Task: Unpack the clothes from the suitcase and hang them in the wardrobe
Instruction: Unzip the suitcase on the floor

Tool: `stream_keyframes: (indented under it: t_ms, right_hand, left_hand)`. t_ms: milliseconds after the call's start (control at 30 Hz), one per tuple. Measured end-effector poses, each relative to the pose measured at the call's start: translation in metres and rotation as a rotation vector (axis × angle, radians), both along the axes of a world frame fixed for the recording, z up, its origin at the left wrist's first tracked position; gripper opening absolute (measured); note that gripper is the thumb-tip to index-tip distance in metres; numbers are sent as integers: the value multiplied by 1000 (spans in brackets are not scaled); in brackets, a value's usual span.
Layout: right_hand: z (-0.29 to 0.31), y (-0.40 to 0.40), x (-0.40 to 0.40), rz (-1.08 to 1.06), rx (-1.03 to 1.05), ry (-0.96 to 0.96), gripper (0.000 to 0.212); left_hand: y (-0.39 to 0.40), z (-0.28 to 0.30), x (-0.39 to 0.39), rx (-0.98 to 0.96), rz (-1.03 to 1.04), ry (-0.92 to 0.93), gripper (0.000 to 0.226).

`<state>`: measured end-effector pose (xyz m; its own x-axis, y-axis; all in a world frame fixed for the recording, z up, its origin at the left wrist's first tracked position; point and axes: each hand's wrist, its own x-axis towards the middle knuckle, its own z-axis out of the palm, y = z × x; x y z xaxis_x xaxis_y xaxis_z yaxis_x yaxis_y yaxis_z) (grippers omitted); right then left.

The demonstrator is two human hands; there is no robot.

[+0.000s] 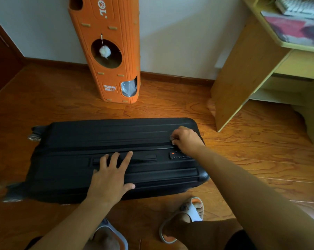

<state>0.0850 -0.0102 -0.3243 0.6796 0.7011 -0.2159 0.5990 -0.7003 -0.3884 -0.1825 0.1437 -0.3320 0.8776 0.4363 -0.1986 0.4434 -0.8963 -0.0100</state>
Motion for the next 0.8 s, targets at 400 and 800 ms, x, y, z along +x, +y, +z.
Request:
stream_keyframes:
  t_ms: [400, 800]
  right_hand:
    - [14, -4, 11, -352, 59, 256, 15]
    - [-27, -99, 71, -718, 33, 432, 7]
  left_hand:
    - [-4, 8, 2, -18, 12, 28, 109]
    - [-3, 10, 8, -52, 18, 63, 113]
